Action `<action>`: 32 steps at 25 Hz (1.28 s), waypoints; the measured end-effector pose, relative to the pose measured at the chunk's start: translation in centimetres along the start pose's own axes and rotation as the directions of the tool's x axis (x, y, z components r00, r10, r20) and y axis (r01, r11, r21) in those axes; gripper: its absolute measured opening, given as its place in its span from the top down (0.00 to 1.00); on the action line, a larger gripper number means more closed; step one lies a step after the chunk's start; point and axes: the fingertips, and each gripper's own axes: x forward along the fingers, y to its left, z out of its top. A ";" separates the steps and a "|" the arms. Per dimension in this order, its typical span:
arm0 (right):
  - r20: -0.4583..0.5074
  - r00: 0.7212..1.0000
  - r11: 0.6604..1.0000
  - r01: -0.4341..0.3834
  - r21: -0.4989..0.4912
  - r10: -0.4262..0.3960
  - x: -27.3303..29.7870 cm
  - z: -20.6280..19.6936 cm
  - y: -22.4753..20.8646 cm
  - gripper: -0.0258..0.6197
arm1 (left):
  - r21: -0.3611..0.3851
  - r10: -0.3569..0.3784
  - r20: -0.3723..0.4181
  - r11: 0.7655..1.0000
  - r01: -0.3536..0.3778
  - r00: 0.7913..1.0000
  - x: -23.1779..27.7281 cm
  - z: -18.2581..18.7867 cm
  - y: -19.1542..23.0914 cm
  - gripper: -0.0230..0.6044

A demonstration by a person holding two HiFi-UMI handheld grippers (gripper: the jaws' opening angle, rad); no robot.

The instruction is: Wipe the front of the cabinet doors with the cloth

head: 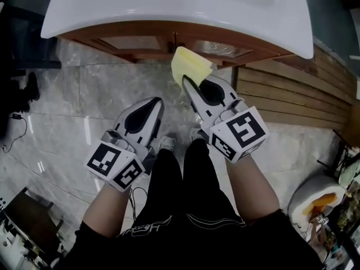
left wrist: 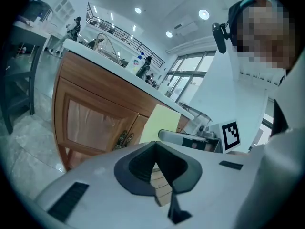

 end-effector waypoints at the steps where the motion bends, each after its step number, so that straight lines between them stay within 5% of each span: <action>1: -0.013 1.000 1.000 0.004 -0.017 -0.004 0.4 -0.1 -0.2 0.90 | 0.007 0.004 -0.001 1.000 -0.004 1.000 0.0 0.0 0.1 0.95; 8: -0.020 0.996 0.994 0.080 -0.077 -0.082 2.6 -1.4 -2.8 0.90 | -0.057 0.125 0.002 0.991 -0.125 0.992 -0.3 -1.5 2.4 0.95; 13: -0.004 0.993 0.976 0.119 -0.183 -0.122 4.1 -1.5 -3.6 0.90 | -0.070 0.127 -0.034 0.989 -0.129 0.991 0.0 -2.7 2.7 0.95; 32: 0.036 0.976 0.962 0.220 -0.159 -0.217 5.1 -2.3 -6.8 0.90 | -0.100 0.130 -0.069 0.986 -0.137 0.989 0.6 -4.2 2.8 0.95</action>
